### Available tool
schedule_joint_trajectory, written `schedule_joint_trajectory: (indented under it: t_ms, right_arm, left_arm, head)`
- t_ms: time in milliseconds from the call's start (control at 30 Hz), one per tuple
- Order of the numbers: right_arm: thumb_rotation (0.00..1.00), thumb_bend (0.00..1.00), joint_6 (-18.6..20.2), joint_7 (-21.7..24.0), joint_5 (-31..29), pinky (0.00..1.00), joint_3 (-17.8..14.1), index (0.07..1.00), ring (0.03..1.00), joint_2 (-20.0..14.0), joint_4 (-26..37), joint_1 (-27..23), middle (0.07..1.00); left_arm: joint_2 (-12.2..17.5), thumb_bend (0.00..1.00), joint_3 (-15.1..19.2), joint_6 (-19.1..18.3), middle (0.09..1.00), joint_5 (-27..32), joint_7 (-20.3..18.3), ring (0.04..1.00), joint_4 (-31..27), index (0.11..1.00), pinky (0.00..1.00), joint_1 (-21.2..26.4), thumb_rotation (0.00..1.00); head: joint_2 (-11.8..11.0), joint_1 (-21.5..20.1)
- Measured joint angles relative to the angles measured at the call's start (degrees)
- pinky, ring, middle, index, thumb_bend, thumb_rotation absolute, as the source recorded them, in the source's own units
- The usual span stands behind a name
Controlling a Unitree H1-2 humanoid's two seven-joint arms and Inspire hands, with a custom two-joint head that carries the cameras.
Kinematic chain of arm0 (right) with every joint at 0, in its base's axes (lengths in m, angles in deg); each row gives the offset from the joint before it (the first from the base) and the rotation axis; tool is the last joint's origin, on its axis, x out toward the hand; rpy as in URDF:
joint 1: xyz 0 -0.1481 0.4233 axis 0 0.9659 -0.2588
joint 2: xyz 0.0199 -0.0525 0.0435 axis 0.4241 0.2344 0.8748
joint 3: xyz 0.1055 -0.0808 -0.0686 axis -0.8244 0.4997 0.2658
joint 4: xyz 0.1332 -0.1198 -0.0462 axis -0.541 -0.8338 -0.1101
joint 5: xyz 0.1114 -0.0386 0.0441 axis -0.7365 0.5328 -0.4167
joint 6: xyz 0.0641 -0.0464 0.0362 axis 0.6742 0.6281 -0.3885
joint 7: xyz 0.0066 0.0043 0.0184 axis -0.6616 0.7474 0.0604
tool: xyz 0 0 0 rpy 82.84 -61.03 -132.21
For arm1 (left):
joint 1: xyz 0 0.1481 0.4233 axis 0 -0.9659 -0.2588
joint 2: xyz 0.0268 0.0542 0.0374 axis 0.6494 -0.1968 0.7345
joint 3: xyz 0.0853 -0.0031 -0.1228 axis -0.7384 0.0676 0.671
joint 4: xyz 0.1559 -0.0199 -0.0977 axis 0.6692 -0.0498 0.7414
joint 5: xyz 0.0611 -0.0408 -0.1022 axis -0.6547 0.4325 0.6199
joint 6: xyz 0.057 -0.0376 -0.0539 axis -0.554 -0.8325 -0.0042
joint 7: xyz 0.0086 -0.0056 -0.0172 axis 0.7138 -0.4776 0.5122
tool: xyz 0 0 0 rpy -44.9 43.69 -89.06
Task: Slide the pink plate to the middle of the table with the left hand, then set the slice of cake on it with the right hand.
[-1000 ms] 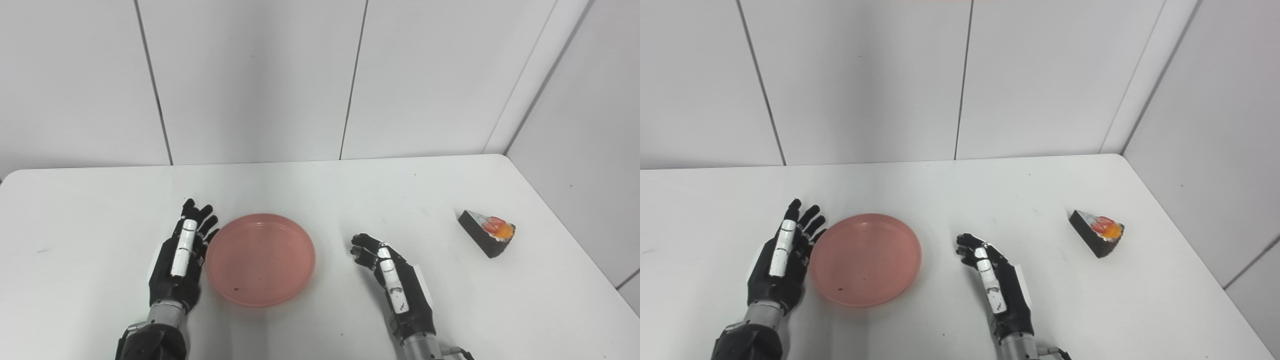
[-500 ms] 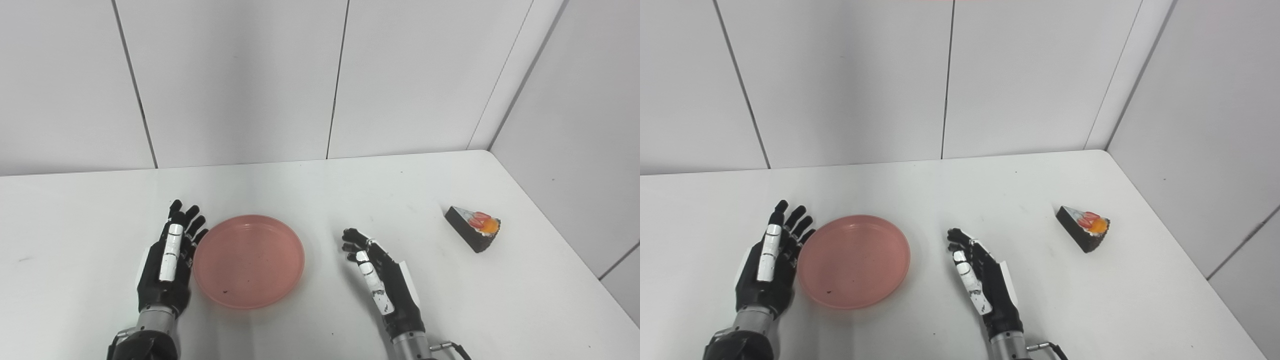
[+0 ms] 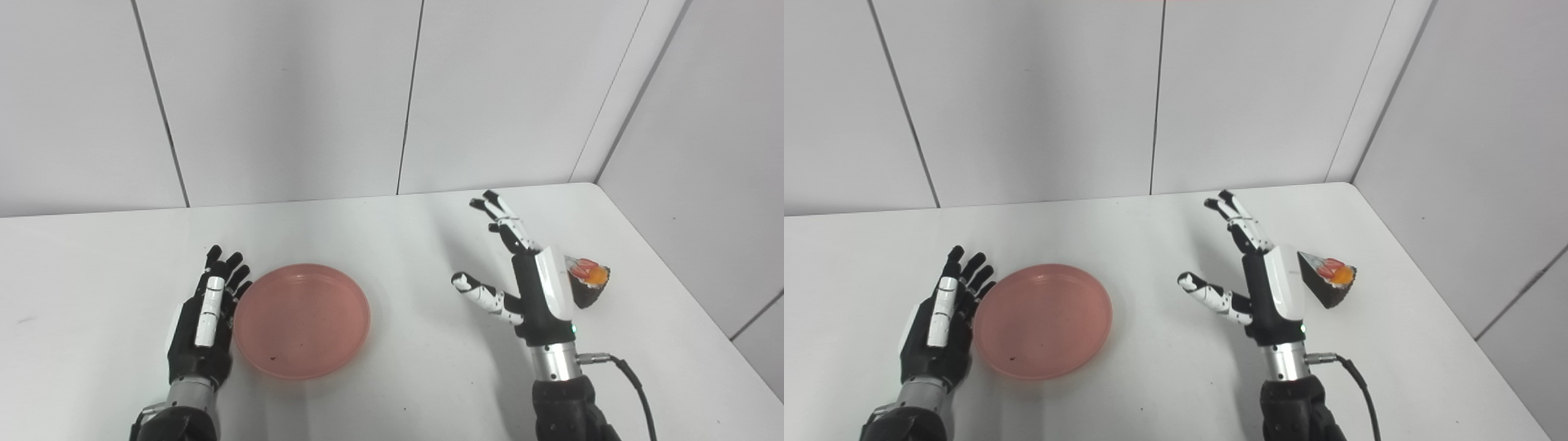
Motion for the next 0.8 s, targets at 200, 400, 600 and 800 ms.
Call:
schedule_joint_trajectory:
  t_ms: [200,400,600,800]
  right_arm:
    - [0.83,0.72,9.4,4.9,6.2,0.67,-1.4,0.836,0.826,-3.5,3.4,-4.1,0.875]
    - [0.53,0.8,18.1,11.9,9.1,0.59,-3.8,0.8,0.753,-9.6,4.1,-5.8,0.815]
    - [0.49,0.89,29.0,26.4,12.7,0.58,-3.1,0.831,0.794,-16.3,5.3,-8.6,0.853]
    - [0.52,0.9,36.6,40.0,16.3,0.59,-0.9,0.84,0.829,-22.9,6.1,-12.3,0.859]
  left_arm:
    - [-0.1,0.73,-0.3,0.0,0.927,-0.3,0.1,0.926,0.1,1.0,0.9,0.0,0.77]
    - [0.0,0.71,-0.6,1.1,0.934,-1.4,0.1,0.932,0.7,1.0,0.9,0.0,0.78]
    - [0.0,0.7,-1.0,1.5,0.94,-2.4,0.1,0.936,1.0,1.0,0.9,0.0,0.78]
    - [0.0,0.71,-1.1,1.9,0.937,-2.4,0.1,0.931,1.4,1.0,0.89,0.1,0.78]
  head:
    - [-0.3,0.2]
    - [-0.3,0.4]
    - [-0.4,0.4]
    - [-0.6,0.4]
